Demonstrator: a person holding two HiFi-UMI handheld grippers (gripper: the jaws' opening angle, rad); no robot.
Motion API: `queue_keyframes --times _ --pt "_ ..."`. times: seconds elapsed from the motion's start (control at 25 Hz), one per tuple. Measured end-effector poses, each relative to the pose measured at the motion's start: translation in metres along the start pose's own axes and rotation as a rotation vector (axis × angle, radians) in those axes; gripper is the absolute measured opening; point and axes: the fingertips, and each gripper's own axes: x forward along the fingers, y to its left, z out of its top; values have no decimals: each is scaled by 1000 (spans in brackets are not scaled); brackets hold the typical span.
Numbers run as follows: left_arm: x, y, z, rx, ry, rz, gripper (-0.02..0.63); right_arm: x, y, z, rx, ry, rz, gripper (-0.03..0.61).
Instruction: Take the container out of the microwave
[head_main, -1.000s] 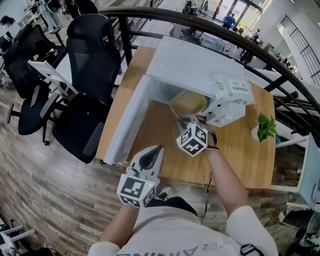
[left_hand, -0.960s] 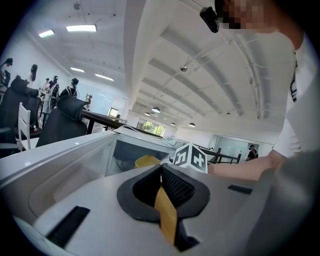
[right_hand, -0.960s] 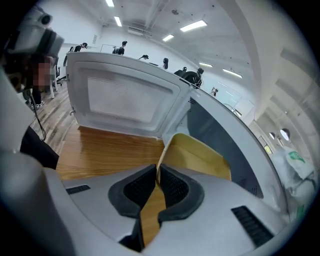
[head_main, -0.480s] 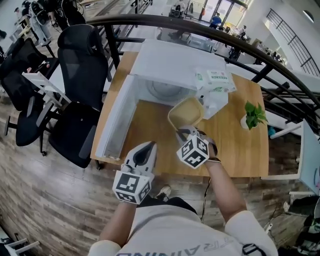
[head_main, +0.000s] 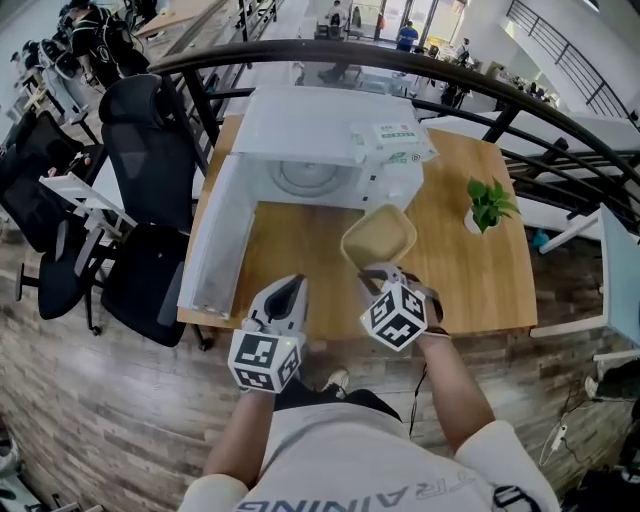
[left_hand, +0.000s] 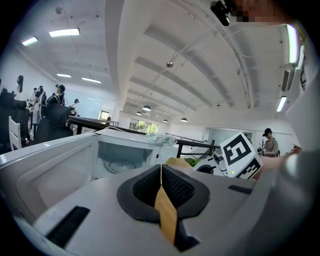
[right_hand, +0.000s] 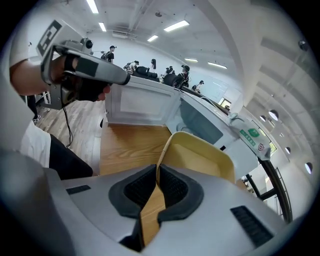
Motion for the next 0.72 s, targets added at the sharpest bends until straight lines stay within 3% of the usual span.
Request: queue_keyframes --times 0.36,0.72 --pt "8 -28 4 46 8 -39 35 -56 6 -27 71 -9 -35 40" --pt "10 -38 -1 57 25 -63 35 -69 11 -36 81 3 -37 40"
